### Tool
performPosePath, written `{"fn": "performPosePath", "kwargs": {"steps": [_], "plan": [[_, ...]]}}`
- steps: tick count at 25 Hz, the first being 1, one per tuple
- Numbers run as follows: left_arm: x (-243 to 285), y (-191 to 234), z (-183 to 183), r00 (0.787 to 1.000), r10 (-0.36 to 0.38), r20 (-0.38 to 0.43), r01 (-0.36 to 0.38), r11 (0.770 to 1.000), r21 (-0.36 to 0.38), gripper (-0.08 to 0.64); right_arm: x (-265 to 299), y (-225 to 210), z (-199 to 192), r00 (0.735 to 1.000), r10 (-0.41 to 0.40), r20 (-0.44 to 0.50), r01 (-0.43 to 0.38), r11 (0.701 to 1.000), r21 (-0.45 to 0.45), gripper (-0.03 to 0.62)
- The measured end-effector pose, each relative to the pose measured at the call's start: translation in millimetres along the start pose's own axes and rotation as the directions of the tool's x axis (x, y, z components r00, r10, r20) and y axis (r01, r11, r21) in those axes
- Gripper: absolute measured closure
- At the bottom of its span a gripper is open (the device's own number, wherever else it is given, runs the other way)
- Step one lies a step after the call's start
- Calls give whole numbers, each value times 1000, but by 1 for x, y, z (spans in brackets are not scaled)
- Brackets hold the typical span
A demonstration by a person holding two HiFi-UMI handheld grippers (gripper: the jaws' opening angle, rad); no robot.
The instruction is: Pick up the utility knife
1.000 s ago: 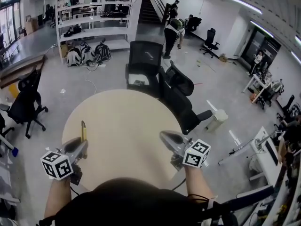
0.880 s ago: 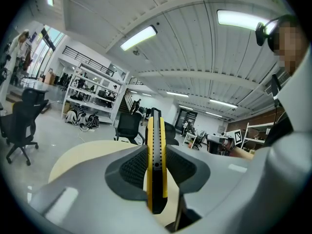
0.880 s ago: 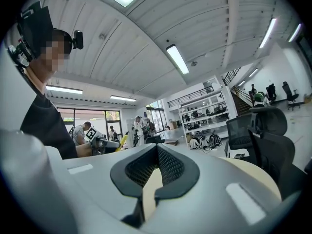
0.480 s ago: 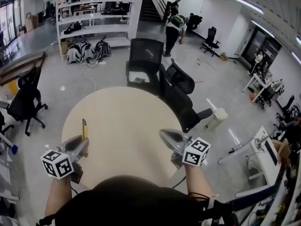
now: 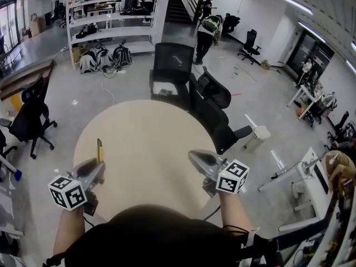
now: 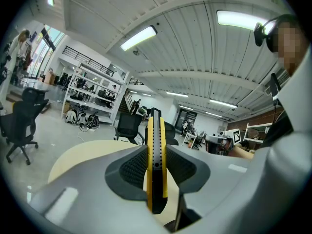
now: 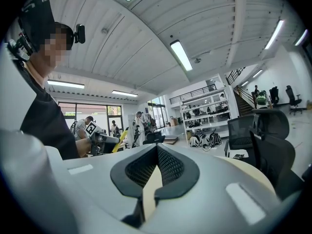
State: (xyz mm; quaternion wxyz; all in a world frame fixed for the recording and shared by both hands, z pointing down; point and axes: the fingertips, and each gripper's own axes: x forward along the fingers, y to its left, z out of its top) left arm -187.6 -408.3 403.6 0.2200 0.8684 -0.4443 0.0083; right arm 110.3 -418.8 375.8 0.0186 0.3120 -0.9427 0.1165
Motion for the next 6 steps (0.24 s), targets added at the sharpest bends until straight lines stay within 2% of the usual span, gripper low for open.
{"fn": "performPosePath", "kwargs": {"steps": [6], "plan": [[0,1,0,1000,0,0,0,1000,0,446,0,-1,-1,1000,0,-1,0,1000,1,580]]}}
